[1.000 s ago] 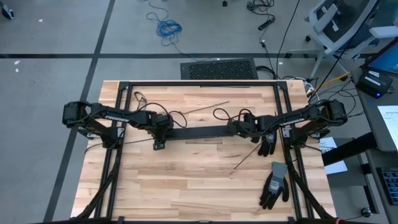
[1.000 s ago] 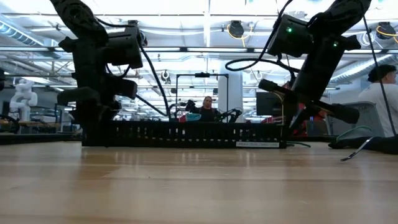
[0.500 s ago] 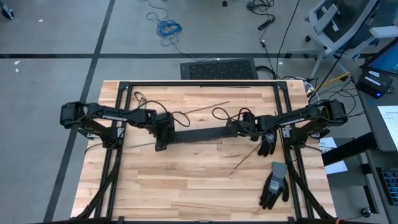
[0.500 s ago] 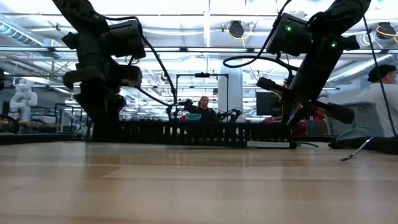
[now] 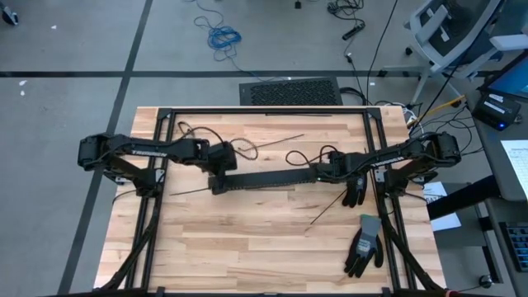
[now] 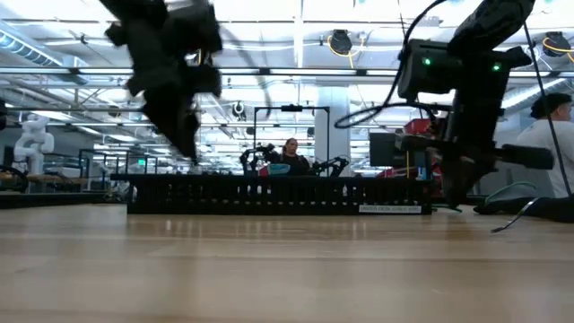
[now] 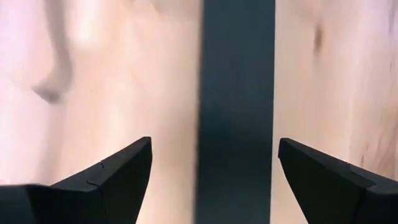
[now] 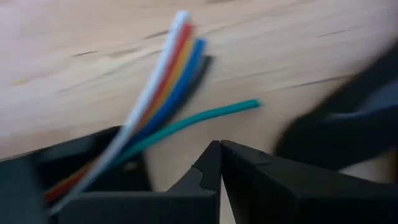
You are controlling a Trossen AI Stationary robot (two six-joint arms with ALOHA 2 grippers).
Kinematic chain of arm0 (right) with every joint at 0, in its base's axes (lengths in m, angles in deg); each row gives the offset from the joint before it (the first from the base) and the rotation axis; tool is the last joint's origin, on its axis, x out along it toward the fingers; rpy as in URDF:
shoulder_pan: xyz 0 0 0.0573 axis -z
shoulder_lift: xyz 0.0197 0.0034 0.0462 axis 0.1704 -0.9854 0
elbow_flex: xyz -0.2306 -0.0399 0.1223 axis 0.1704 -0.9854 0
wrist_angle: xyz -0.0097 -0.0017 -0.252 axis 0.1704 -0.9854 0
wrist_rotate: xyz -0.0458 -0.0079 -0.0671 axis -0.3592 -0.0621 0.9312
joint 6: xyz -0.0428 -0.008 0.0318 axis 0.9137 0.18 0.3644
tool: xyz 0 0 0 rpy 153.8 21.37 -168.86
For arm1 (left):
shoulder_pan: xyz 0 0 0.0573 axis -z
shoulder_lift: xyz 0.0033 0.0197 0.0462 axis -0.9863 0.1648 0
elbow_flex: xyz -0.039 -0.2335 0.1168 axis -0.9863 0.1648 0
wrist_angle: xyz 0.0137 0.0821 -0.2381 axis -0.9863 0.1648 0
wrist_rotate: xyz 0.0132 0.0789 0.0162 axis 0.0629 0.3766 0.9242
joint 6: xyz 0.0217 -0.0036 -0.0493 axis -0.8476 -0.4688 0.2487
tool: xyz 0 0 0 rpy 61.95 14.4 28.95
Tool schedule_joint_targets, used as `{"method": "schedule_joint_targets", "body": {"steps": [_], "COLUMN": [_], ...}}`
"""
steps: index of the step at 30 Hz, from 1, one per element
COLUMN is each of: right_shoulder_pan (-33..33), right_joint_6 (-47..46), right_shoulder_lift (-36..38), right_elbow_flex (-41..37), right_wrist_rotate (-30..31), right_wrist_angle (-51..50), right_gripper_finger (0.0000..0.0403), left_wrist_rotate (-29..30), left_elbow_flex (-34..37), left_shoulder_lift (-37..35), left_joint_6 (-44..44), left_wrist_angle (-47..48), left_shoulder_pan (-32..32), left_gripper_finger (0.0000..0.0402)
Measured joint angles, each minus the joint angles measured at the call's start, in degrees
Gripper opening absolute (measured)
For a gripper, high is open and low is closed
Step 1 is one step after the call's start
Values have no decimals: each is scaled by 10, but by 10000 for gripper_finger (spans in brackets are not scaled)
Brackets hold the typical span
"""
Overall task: Ziptie cables
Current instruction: Close the black cable duct cover
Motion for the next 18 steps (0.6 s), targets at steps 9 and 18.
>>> {"method": "schedule_joint_targets", "body": {"steps": [9,18], "right_shoulder_pan": [-5,-8], "right_joint_6": [2,42], "right_shoulder_lift": [0,-34], "right_elbow_flex": [0,-5], "right_wrist_rotate": [-1,-1], "right_wrist_angle": [-66,-40], "right_gripper_finger": [0,0], "left_wrist_rotate": [57,62], "left_elbow_flex": [-48,69], "left_shoulder_lift": [-76,-102], "left_joint_6": [122,242], "left_wrist_angle": [185,138], "left_shoulder_pan": [15,50], "left_gripper_finger": [340,341]}}
